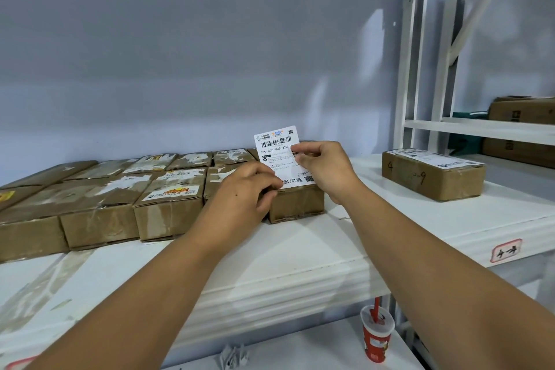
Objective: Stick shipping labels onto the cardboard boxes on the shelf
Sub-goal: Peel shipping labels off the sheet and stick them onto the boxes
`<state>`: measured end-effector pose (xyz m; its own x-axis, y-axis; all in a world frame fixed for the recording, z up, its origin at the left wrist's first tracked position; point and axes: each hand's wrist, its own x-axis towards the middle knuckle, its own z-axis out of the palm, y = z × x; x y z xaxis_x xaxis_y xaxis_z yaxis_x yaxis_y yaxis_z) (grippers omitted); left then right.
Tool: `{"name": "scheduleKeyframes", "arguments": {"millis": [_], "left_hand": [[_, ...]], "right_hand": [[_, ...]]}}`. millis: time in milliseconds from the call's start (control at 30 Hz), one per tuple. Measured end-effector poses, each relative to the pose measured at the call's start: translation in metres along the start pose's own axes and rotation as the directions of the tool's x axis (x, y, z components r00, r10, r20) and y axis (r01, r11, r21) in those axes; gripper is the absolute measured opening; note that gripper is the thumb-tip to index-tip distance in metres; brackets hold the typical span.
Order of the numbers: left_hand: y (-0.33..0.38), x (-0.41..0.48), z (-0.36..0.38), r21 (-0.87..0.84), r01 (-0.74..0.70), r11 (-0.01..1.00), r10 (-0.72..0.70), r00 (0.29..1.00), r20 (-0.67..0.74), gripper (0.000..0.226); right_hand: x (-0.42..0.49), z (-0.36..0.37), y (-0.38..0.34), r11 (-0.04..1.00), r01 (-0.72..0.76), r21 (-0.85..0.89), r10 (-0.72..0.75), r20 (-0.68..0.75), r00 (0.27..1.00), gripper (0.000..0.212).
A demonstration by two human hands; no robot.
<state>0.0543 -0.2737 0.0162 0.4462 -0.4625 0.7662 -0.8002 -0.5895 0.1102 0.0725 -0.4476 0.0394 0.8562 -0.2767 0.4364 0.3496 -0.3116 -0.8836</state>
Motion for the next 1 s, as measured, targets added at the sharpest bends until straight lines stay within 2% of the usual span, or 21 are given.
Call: {"name": "scheduleKeyframes", "arguments": {"millis": [167,333,567,1000], "left_hand": [[0.000,0.000,0.000,-0.004,-0.006,1.000,0.006,1.000,0.021,0.017],[0.002,0.000,-0.001,0.005,0.010,1.000,-0.010,0.999,0.032,0.017],[0.005,0.001,-0.004,0.004,0.028,1.000,-0.028,0.999,0.030,0.016],[0.010,-0.001,-0.009,0.000,0.058,0.998,-0.058,0.997,0.047,0.020]], "right_hand": [[-0.001,0.001,0.000,0.998,0.039,-0.051,-0.039,0.000,0.999,0.022],[-0.001,0.001,0.002,0.968,0.126,-0.218,-0.128,0.003,0.992,0.023],[-0.002,0.002,0.003,0.892,0.224,-0.391,-0.197,0.109,0.974,0.023],[-0.007,0.000,-0.001,0.876,0.218,-0.431,-0.167,0.152,0.974,0.017]]}}
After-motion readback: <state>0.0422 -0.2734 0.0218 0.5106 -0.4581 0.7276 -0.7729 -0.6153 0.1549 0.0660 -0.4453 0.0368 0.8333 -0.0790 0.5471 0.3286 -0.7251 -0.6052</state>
